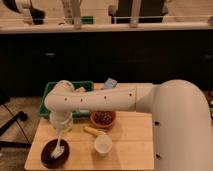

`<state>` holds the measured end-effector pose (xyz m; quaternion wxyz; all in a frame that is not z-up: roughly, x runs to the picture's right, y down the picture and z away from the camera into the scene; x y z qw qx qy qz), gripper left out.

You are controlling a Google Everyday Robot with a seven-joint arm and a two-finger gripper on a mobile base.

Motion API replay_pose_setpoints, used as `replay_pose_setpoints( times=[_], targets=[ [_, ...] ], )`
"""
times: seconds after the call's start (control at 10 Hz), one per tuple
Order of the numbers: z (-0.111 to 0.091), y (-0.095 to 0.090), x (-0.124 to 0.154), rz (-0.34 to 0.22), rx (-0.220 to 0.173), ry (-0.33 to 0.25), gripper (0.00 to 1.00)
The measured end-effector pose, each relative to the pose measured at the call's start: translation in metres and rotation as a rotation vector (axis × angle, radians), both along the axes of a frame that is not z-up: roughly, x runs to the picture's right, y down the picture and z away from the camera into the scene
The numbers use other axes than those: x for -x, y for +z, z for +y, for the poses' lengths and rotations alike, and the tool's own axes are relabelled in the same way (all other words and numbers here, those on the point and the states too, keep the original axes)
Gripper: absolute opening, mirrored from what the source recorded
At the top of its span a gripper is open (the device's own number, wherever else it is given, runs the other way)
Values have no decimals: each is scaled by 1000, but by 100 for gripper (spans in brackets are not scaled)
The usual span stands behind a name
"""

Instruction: Wipe purple bowl with brush

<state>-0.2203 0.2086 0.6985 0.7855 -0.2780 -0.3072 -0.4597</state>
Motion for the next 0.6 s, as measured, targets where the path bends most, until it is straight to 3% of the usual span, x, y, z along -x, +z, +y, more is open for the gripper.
replay_pose_setpoints(
  times=[0.4,0.6],
  targets=[
    [7,-16,-18,18,14,-7,0],
    [4,-16,-29,44,10,-6,0]
  ],
)
